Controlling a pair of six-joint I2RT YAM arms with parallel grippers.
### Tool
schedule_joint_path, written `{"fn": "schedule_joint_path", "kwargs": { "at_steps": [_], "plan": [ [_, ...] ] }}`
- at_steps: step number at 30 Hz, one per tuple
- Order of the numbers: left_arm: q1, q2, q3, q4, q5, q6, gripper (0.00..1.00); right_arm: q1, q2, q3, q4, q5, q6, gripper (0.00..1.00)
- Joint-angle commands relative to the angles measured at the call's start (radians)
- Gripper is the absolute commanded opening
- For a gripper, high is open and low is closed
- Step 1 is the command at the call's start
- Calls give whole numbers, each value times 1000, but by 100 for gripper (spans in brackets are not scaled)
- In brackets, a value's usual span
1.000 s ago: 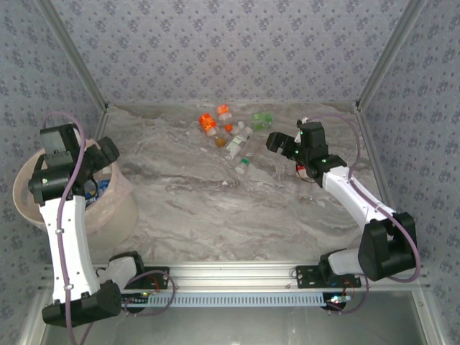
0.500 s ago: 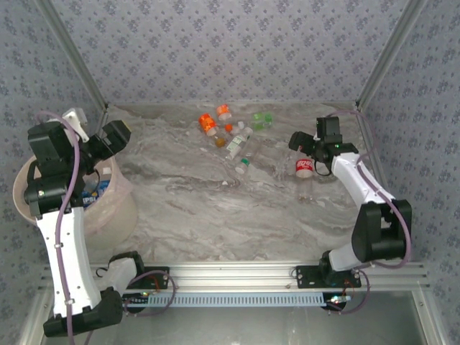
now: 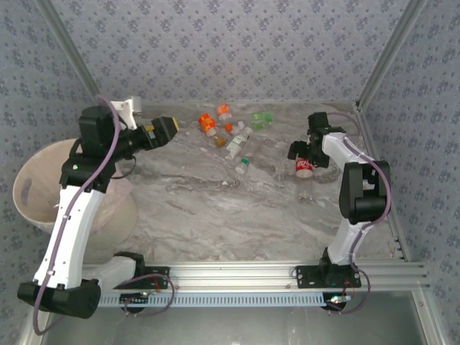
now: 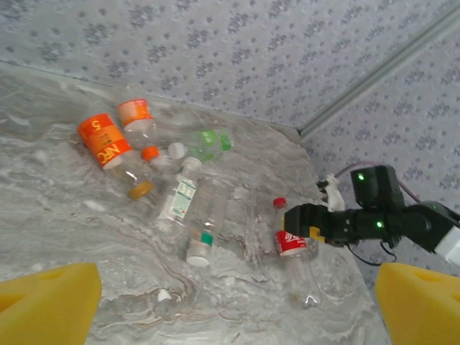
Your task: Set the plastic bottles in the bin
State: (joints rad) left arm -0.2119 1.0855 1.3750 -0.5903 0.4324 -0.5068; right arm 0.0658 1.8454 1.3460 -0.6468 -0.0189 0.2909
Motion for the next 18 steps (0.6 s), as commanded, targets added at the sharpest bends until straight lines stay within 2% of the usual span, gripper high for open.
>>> {"fn": "schedule_joint_path", "kwargs": {
  "at_steps": [1, 5, 10, 18],
  "plan": [
    [-58, 32, -8, 93, -61, 4, 98, -8, 63, 70, -97, 2, -49, 90],
    [-113, 70, -15, 141, -86, 11, 98, -4, 121, 97, -121, 10, -61, 85],
    [-132, 107, -17, 158, -83, 11, 98, 10, 176, 131, -146, 41, -78, 81],
    [-167, 160, -25, 181, -60, 17, 98, 47, 179, 107, -98, 75, -69, 67]
  ]
}}
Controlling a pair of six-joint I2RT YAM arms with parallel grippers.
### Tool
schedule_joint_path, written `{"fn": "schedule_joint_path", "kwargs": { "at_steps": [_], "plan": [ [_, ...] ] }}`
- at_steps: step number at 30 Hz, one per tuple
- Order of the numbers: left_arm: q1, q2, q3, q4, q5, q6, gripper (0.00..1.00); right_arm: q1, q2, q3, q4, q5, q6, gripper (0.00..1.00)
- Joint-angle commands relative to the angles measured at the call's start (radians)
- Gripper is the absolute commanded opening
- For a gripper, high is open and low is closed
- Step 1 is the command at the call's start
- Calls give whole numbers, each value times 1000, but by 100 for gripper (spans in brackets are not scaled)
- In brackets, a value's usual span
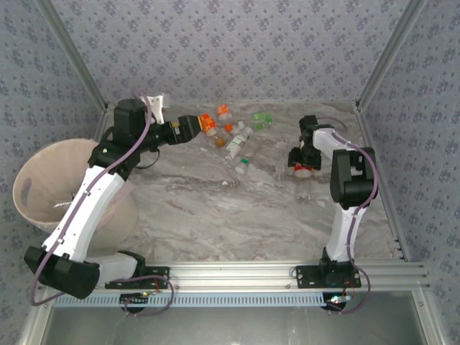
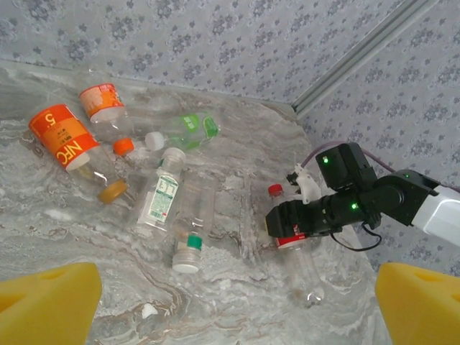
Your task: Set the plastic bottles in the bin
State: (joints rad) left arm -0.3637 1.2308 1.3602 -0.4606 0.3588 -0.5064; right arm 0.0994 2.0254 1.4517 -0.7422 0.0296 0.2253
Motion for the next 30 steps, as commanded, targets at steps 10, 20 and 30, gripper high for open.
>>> {"fn": "schedule_joint_path", "kwargs": {
  "at_steps": [10, 20, 30],
  "plan": [
    [-97, 116, 27, 66, 19, 47, 98, 43, -153, -90, 103, 62, 36, 54],
    [-174, 166, -26, 147, 3, 93, 98, 103, -408, -195, 279, 21, 100, 48],
    [-219, 266, -55, 258, 31, 117, 98, 182, -562, -238, 520, -144, 273, 47]
  ]
}}
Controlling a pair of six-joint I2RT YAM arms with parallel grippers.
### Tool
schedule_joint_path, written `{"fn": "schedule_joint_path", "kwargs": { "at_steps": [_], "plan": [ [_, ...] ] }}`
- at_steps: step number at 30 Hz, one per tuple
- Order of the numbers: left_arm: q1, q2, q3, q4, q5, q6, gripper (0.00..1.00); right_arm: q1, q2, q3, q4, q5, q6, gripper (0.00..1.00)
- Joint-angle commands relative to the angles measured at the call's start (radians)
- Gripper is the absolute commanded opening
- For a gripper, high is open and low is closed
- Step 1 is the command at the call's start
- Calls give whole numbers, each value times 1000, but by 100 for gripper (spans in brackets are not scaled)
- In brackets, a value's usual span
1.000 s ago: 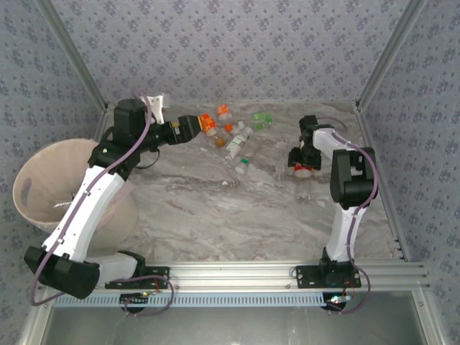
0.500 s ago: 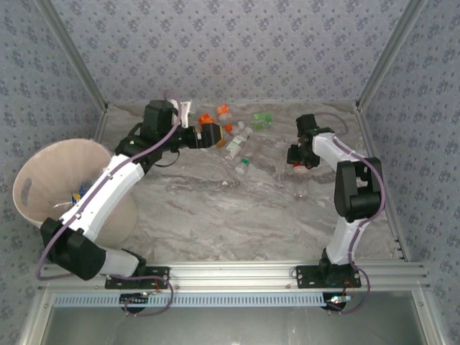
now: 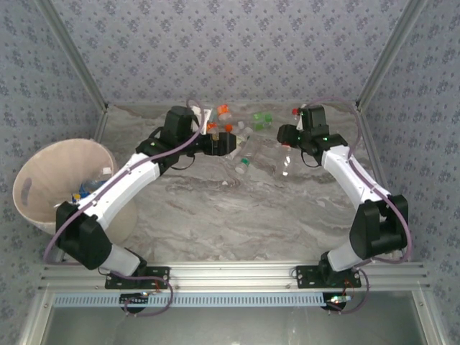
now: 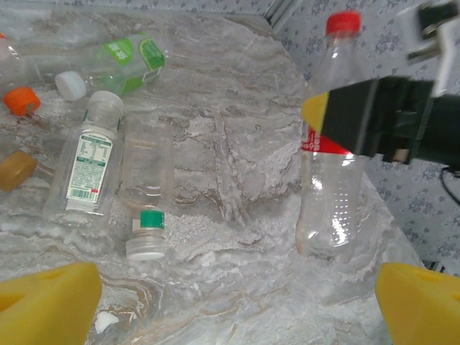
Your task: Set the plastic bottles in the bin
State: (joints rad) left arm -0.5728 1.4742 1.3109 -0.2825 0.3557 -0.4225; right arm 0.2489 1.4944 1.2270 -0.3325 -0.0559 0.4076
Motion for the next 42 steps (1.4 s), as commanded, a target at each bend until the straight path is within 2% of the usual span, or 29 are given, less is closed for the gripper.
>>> {"fn": "schedule_joint_path", "kwargs": {
  "at_steps": [1, 7, 10, 17, 22, 25, 29, 32, 39, 42],
  "plan": [
    [-18, 34, -4, 86, 34, 49, 98, 46, -37, -15, 138, -66, 115, 47],
    [-69, 82, 16, 125, 42, 129, 98, 101, -39, 10, 251, -136, 206, 47],
    [-86, 119, 40, 141, 57, 119, 98, 117, -39, 12, 302, -173, 252, 47],
    [-122, 189, 75, 179, 16, 118, 98, 141, -33, 15, 380, -230, 347, 48],
    [-130, 251, 138, 149, 27, 147, 96, 154, -22, 13, 419, -281, 404, 48],
    [-137, 279, 164, 133, 58, 167, 90, 159, -14, 15, 439, -308, 439, 48],
    [-141, 302, 188, 100, 56, 168, 74, 159, -14, 12, 436, -338, 471, 49],
    [-141, 294, 176, 107, 48, 160, 63, 145, -16, 15, 414, -369, 476, 56],
    [-136, 266, 133, 121, -12, 163, 56, 89, -45, -7, 408, -433, 518, 71],
    [-133, 261, 119, 129, -18, 160, 53, 47, -61, -26, 454, -485, 596, 80]
  ]
}}
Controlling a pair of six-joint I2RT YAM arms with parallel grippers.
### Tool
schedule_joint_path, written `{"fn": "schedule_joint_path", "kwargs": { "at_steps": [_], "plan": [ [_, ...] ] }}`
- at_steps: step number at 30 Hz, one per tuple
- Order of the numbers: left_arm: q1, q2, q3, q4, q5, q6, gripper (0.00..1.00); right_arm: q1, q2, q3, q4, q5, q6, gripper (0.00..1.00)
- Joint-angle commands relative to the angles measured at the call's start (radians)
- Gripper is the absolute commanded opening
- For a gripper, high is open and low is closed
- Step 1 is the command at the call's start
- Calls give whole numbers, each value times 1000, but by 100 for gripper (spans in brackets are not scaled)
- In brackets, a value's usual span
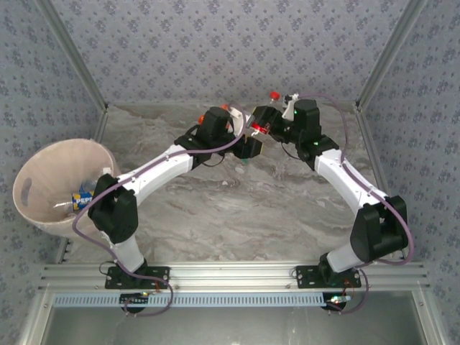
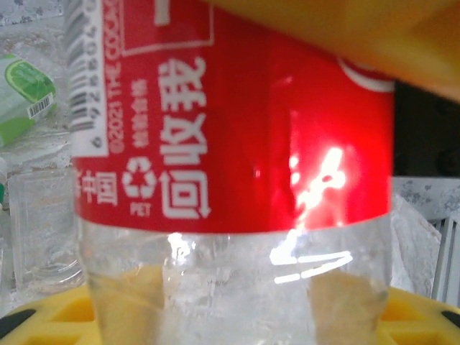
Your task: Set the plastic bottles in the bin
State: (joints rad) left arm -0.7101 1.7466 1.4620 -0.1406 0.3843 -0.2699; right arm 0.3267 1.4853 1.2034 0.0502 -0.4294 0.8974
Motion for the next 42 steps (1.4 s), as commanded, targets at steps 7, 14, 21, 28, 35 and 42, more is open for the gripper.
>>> {"fn": "schedule_joint_path", "kwargs": {
  "at_steps": [7, 14, 21, 28, 35, 42],
  "plan": [
    [23, -33, -77, 30, -51, -21, 49, -123, -117, -82, 110, -155, 174, 88],
    [46, -71, -122, 59, -59, -45, 48, -195, -194, -148, 214, -242, 184, 97],
    [80, -132, -162, 75, -72, -74, 48, -212, -236, -233, 315, -227, 115, 100],
    [113, -331, -217, 14, -191, -49, 48, -212, -248, -352, 382, -88, 80, 100],
    [143, -558, -190, -194, -421, 18, 48, -204, -228, -334, 238, -24, -7, 100],
    [179, -677, -59, -454, -659, 85, 47, -182, -192, -279, 171, -7, -54, 100]
  ]
}}
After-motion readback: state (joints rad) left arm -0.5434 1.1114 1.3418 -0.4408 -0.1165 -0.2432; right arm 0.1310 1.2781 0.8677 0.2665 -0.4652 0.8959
